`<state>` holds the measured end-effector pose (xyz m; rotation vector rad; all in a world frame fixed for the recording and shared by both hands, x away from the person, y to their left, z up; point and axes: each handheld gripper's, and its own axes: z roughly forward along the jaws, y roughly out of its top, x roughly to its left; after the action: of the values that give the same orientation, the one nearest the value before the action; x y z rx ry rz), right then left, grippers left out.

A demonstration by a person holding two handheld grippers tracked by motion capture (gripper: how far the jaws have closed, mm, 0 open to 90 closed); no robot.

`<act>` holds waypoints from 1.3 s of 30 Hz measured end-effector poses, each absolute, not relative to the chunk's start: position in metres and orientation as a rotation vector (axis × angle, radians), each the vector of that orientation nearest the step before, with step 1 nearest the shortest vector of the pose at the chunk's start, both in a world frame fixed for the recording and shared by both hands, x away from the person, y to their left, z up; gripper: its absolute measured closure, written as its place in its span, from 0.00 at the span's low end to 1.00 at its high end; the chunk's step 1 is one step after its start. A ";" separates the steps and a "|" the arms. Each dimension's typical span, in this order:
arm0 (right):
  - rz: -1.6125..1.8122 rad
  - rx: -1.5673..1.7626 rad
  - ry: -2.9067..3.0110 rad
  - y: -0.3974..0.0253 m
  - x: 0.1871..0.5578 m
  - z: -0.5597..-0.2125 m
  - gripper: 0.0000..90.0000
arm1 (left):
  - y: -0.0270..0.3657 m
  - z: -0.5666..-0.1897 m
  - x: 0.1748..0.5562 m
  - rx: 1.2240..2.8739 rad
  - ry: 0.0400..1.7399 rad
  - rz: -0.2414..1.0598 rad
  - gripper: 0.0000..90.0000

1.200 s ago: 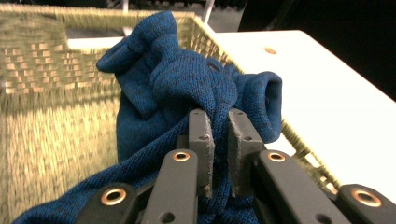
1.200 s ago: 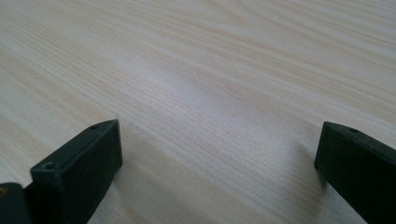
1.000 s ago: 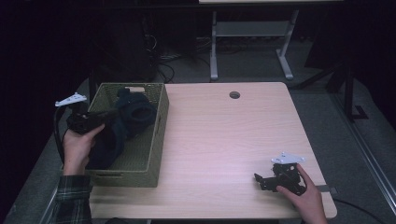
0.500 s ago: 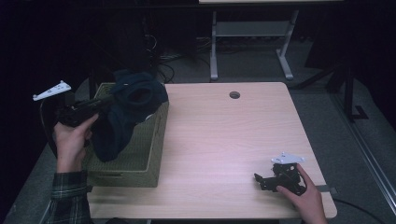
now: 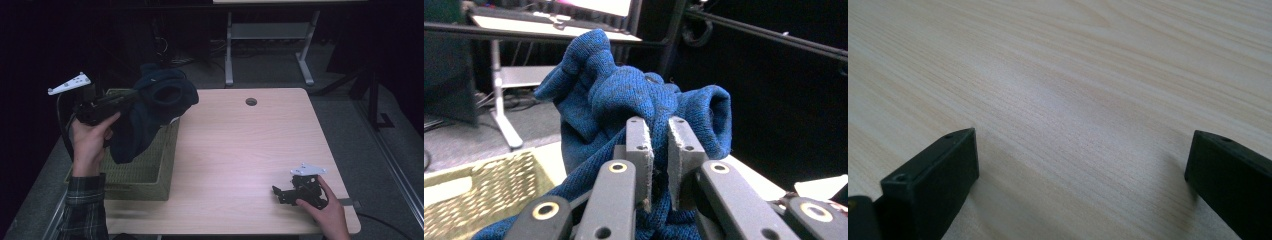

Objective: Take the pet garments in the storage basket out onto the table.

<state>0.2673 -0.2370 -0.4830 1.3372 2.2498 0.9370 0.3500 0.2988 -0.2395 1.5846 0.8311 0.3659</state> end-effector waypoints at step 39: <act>0.938 1.342 2.250 -0.237 0.267 -0.483 0.01 | 0.144 -0.248 0.375 1.669 0.618 0.163 0.91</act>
<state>0.2670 -0.2368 -0.4827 1.3417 2.2497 0.9383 0.3749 0.1444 -0.2479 1.6691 0.6179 0.1629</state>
